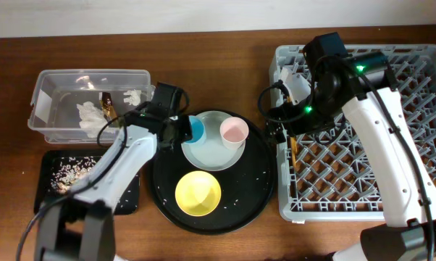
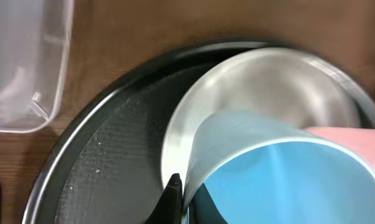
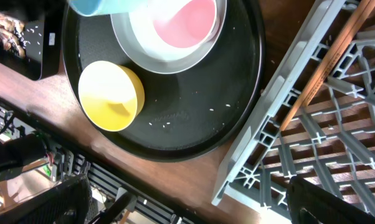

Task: Sort waste into correct bins and load items into the dishwasher rack
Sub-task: 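Grasp the blue cup with the left gripper and lift it, then hand the blue cup from the left gripper to the right gripper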

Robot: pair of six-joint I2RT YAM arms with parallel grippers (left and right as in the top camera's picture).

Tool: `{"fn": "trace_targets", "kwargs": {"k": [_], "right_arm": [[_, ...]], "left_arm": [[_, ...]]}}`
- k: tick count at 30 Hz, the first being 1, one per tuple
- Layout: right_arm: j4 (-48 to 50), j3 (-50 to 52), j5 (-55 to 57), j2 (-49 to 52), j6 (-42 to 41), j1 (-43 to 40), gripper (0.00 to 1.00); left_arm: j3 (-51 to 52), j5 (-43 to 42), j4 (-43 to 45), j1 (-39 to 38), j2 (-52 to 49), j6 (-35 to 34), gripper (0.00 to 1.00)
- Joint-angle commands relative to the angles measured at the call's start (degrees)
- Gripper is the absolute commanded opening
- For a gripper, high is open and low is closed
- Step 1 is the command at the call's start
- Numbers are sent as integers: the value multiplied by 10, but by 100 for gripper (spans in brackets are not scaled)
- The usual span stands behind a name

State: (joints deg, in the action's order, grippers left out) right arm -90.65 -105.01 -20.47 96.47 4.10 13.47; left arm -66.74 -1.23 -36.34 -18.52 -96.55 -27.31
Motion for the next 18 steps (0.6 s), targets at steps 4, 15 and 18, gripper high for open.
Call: {"fn": "trace_targets", "kwargs": {"k": [4,15,18], "right_arm": [[0,-5,2,-9,2,0,98],[35,-5,0,-9,-3,0,98],[30,-5,-80,-9,-5,0,98]], "left_arm": [[-21,-285,-38,52,186,64,0],[-19,-695,-188,243,188,335,0],[-19,-713,-193,243,188,334,0]]}}
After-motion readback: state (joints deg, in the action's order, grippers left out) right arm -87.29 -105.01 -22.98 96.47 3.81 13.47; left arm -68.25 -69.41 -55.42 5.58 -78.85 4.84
